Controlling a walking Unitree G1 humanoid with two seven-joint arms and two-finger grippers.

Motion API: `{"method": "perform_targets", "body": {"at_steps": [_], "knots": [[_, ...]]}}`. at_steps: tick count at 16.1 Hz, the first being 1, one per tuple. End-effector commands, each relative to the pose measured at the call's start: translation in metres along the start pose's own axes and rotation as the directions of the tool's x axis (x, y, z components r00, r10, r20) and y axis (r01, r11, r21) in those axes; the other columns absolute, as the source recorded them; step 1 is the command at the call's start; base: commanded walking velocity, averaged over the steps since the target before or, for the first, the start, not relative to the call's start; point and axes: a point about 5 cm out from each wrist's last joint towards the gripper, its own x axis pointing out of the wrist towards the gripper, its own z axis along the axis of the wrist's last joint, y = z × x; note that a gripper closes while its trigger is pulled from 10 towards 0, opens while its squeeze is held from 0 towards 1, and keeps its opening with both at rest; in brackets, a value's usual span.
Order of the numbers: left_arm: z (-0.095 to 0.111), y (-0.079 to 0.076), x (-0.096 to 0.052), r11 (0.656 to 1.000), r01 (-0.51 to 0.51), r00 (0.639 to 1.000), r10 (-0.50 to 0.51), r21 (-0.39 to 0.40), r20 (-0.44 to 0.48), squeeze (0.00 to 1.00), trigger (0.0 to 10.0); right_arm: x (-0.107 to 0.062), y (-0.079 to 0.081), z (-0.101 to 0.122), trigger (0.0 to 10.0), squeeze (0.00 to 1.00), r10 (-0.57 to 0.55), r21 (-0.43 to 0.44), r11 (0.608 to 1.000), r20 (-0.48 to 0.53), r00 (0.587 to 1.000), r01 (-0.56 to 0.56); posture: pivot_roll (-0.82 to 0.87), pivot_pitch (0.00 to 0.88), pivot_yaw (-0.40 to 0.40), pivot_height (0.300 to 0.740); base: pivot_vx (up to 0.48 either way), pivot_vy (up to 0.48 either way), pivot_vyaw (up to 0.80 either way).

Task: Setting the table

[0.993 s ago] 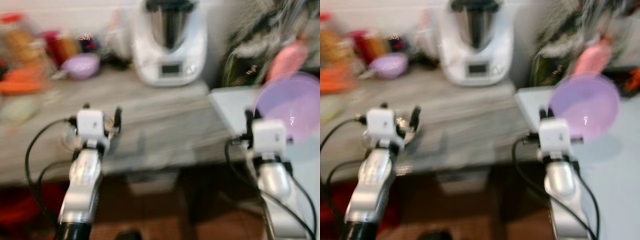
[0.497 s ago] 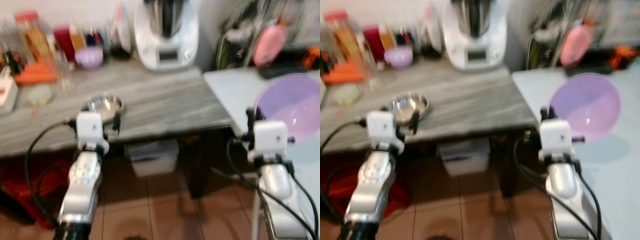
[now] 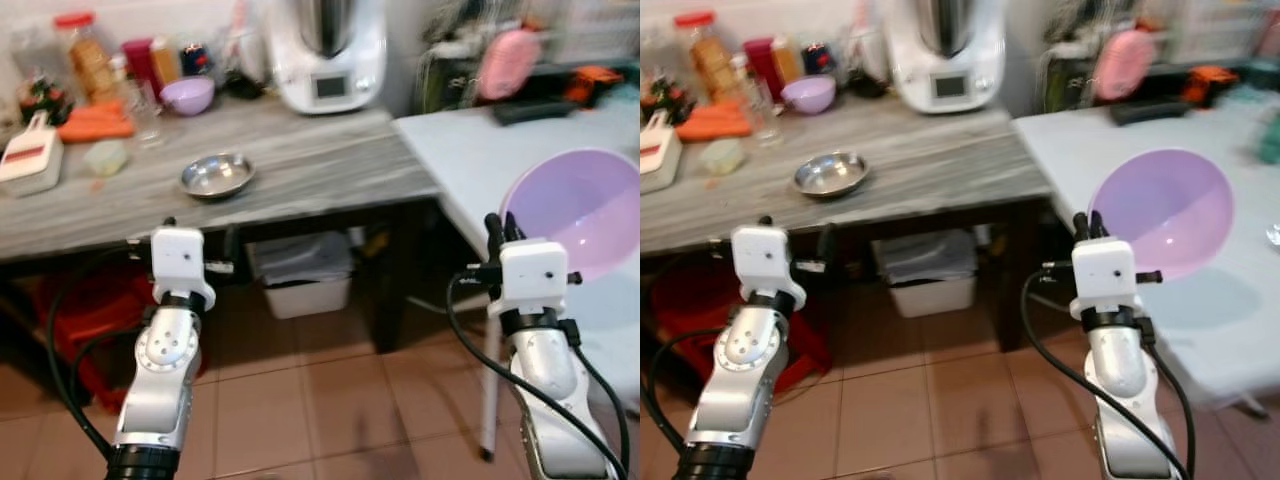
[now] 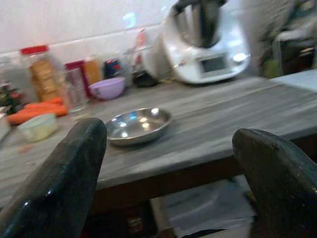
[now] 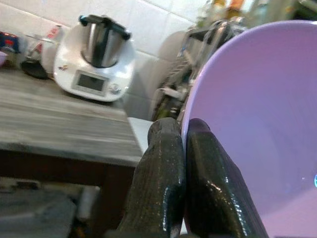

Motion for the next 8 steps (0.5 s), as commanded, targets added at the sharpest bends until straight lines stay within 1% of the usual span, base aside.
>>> {"method": "perform_targets", "body": {"at_steps": [1, 2, 4, 8], "knots": [[-0.005, 0.008, -0.001, 0.999, -0.006, 1.000, 0.007, 0.036, -0.011, 0.00, 10.0, 0.002, 0.005, 0.004, 10.0, 0.00, 0.023, -0.001, 1.000, 0.025, 0.999, -0.023, -0.02, 0.000, 0.025, 0.740, 0.000, 0.000, 0.80], [-0.006, 0.009, -0.001, 0.999, -0.004, 1.000, 0.005, 0.042, -0.014, 0.00, 10.0, 0.002, 0.005, 0.004, 10.0, 0.00, 0.026, -0.003, 1.000, 0.025, 0.999, -0.026, -0.02, 0.000, 0.025, 0.740, 0.000, 0.000, 0.80], [-0.016, 0.012, -0.004, 0.998, -0.010, 0.999, 0.012, 0.054, -0.041, 0.00, 10.0, 0.003, 0.007, 0.004, 10.0, 0.00, 0.034, -0.005, 0.999, 0.026, 0.999, -0.033, -0.02, 0.000, 0.025, 0.740, 0.000, 0.000, 0.80], [-0.020, 0.013, -0.005, 0.998, -0.013, 0.999, 0.016, 0.054, -0.048, 0.00, 10.0, 0.002, 0.006, 0.004, 10.0, 0.00, 0.034, -0.005, 0.999, 0.028, 0.999, -0.034, -0.03, 0.000, 0.025, 0.740, 0.000, 0.000, 0.80]]}}
